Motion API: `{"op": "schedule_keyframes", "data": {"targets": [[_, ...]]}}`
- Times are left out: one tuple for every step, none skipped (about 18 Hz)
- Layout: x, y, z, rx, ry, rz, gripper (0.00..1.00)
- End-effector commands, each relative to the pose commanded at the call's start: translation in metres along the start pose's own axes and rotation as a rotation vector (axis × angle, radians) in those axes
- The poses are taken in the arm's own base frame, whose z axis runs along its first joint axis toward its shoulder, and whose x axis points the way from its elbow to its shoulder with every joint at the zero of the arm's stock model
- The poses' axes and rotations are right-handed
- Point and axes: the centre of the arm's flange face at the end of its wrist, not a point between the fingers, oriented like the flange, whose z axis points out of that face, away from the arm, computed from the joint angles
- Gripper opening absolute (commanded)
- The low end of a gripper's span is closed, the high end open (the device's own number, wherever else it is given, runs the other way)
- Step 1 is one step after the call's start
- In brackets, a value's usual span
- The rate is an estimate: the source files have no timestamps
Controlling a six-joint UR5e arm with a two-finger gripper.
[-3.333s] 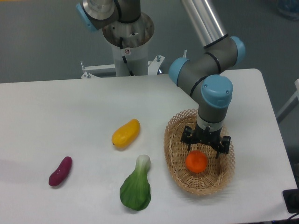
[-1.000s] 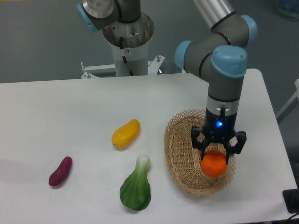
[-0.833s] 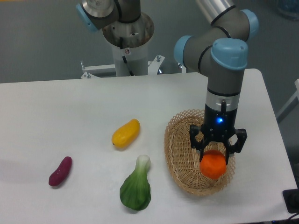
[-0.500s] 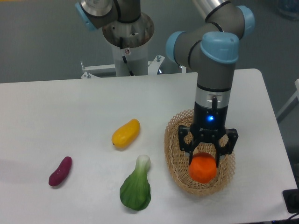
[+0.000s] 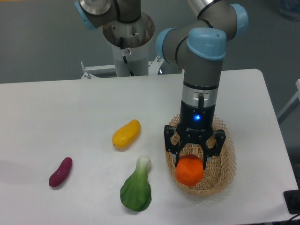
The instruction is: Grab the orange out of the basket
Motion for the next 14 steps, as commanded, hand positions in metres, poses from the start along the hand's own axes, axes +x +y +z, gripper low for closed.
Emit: {"op": "schedule_keyframes", "data": {"targets": [[0.0006,-0.0001,-0.0015,0.001,-0.001,0.002,0.54],[0.0002,-0.0004,-0.0010,0.001,-0.001,0.004,0.54],[0.0000,0.0000,0.0000,0.000,0.000,0.003,0.54],[-0.0002,-0.0006,-0.0005,0.001,-0.001,0.004,0.54],[0.0001,-0.0010,-0.0016,0.002,-0.002,0.006,0.54],[0.0001,-0.0010,-0.0016,0.002,-0.002,0.006,0.54],[-0.0002,-0.0006,-0.0006,0.001,-0.001,0.005,0.54],[-0.0002,-0.0006,-0.0006,0.001,-0.001,0.005,0.54],[-0.0002,-0.0006,-0.0006,0.001,-0.001,0.005,0.54],[-0.0002,-0.0006,-0.0006,0.001,-0.001,0.008,0.54],[-0.0002,-0.0006,-0.0006,0.001,-0.001,0.008,0.54],[-0.0002,-0.0006,-0.0006,0.001,-0.001,0.011,0.54],[-0.0002,-0.0006,-0.0006,0.001,-0.001,0.011,0.54],[0.0000,0.0000,0.0000,0.000,0.000,0.011,0.54]]}}
